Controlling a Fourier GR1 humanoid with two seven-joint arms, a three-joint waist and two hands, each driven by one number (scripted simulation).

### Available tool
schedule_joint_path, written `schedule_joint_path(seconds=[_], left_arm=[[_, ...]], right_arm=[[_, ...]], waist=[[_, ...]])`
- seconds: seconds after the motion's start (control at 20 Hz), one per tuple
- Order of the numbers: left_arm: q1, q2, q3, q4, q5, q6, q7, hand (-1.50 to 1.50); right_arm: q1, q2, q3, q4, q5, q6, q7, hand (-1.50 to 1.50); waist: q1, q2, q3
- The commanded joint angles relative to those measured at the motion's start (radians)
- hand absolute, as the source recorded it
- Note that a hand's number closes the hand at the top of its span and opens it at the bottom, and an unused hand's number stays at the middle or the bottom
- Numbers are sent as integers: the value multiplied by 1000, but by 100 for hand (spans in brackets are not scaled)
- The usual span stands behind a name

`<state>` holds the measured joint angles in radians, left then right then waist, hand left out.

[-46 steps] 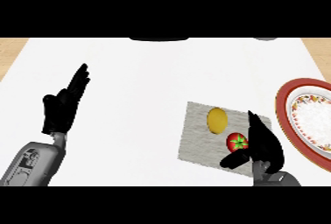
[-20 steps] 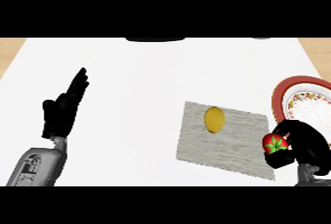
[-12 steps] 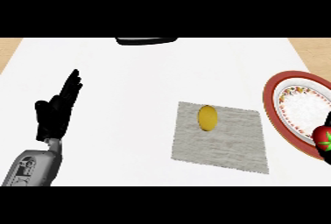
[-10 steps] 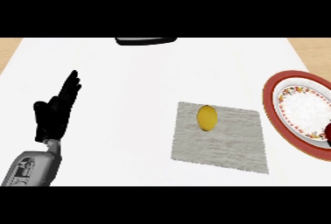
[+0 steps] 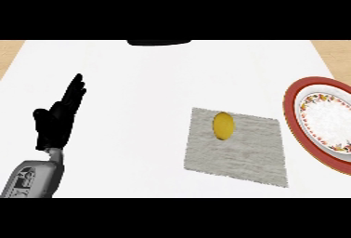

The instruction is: Pick the tomato from the placemat and place it in the plate

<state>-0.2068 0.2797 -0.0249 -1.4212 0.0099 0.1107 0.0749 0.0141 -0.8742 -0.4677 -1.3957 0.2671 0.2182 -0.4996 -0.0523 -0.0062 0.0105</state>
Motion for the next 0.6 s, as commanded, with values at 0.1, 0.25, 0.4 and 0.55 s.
schedule_joint_path(seconds=[0.1, 0.25, 0.4, 0.55], left_arm=[[-22, -12, -28, -6, -7, -24, -6, 0], [-74, -29, -48, 23, -32, -22, -8, 0], [-81, -52, -45, 74, -46, -5, -12, 0], [-45, 1, -14, -7, -6, -60, 23, 0]], right_arm=[[-21, -141, -78, 366, -81, 179, -350, 150], [-170, -139, 17, 513, -27, 179, -374, 150], [-197, -126, 84, 580, 34, 157, -476, 150], [-259, -55, 156, 593, 72, 106, -443, 150]], waist=[[69, 17, -5], [90, 19, -7], [76, 16, -8], [83, 11, -9]])
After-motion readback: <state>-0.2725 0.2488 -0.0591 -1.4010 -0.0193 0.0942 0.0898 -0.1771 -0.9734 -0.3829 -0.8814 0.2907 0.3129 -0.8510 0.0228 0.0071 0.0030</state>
